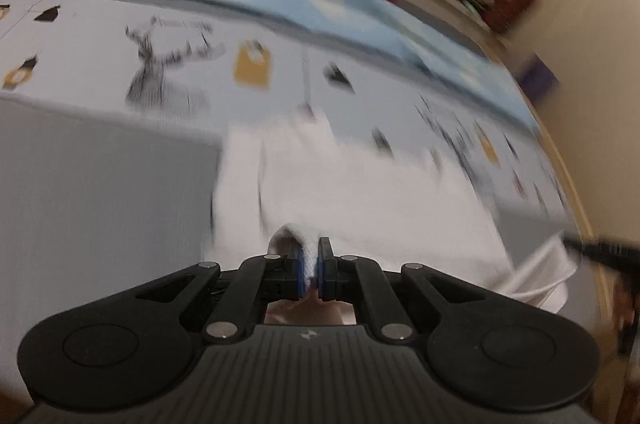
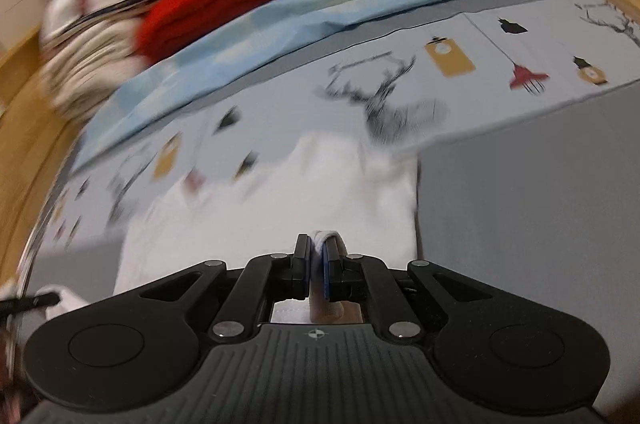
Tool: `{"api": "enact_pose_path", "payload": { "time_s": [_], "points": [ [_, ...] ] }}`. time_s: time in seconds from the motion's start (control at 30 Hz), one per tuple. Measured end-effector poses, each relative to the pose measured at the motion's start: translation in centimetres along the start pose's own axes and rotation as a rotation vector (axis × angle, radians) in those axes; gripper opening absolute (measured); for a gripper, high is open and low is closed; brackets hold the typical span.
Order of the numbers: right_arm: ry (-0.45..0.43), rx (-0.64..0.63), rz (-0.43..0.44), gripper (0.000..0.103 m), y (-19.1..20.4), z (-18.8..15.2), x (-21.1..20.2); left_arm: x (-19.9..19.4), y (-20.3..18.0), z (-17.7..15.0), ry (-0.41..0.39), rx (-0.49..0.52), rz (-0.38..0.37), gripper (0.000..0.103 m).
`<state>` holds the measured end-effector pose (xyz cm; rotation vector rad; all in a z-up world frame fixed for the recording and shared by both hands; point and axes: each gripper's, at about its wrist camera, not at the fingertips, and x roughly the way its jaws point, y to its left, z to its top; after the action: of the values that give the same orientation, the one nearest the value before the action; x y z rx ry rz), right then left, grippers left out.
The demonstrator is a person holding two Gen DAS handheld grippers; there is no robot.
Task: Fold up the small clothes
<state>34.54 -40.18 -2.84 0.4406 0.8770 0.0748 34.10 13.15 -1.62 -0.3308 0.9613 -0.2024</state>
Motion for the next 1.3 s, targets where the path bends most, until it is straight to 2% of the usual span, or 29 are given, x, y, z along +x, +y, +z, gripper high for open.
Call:
{"api": "enact_pose_path", "payload": {
  "time_s": [0.03,0.07,0.1,0.13,0.17,0.2,0.27,0.37,0.47,0.63,0.87,0.9,0.93,0.97,1.0,1.03,1.07,1.13,1.2,1.3],
  "points": [
    [0.000,0.032,-0.023,0.007,0.0,2.3,2.7,2.4,0.3,2.6,-0.022,-0.033,0.013,0.012],
    [-0.006,0.078,-0.038,0.013,-0.3,4.4,5.6,5.2,0.8,5.1,-0.041,-0.061,0.049,0.035],
    [-0.019,0.138,-0.054,0.033,-1.0,5.7,7.9,7.6,1.6,7.2,-0.052,-0.111,0.117,0.061],
    [-0.026,0.215,-0.091,0.044,-1.9,6.6,9.8,9.3,2.4,8.5,-0.068,-0.161,0.189,0.068],
    [-0.038,0.279,-0.108,0.055,-2.6,6.5,10.8,10.5,3.2,9.3,-0.083,-0.201,0.228,0.070],
    [-0.058,0.309,-0.091,0.054,-3.2,6.1,11.2,11.1,4.0,9.7,-0.088,-0.230,0.215,0.071],
    [-0.089,0.313,-0.019,0.054,-4.3,4.6,11.3,11.4,5.2,9.1,-0.088,-0.261,0.152,0.082],
    [-0.147,0.280,-0.007,0.054,-5.7,2.8,11.0,11.4,5.9,7.3,-0.112,-0.226,0.124,0.084],
    [-0.148,0.198,-0.044,0.054,-5.7,2.9,11.5,12.4,6.4,5.9,-0.106,-0.199,0.096,0.084],
    [-0.164,0.077,-0.026,0.054,-4.6,3.2,13.5,14.3,5.6,5.0,-0.080,-0.081,0.077,0.084],
    [-0.090,-0.025,-0.077,0.056,-2.1,3.0,18.9,18.1,5.0,5.5,-0.017,-0.060,0.045,0.084],
    [-0.095,-0.041,-0.087,0.050,-1.7,2.8,19.4,18.5,4.9,5.6,-0.014,-0.065,0.044,0.084],
    [-0.107,-0.066,-0.094,0.042,-1.2,2.5,19.6,18.8,4.6,5.7,-0.014,-0.067,0.037,0.082],
    [-0.120,-0.106,-0.108,0.019,-0.7,2.3,19.6,19.0,4.2,5.7,-0.027,-0.062,0.038,0.067],
    [-0.139,-0.139,-0.143,0.012,-0.1,2.2,19.4,19.0,3.7,5.7,-0.043,-0.045,0.047,0.038],
    [-0.158,-0.152,-0.154,0.006,0.1,2.2,18.9,19.0,3.3,5.8,-0.053,-0.020,0.061,0.026],
    [-0.176,-0.150,-0.150,0.005,0.2,2.3,18.3,18.7,3.0,5.8,-0.070,-0.005,0.078,0.018],
    [-0.195,-0.107,-0.140,0.004,-0.1,2.8,16.8,17.6,3.1,5.9,-0.100,-0.009,0.090,0.007],
    [-0.209,-0.041,-0.159,0.004,-0.9,3.4,15.7,16.6,3.9,6.1,-0.123,-0.036,0.101,0.006],
    [-0.195,0.161,-0.149,0.004,-4.0,3.9,15.8,15.9,5.5,6.1,-0.172,-0.103,0.154,0.004]
  ]
}}
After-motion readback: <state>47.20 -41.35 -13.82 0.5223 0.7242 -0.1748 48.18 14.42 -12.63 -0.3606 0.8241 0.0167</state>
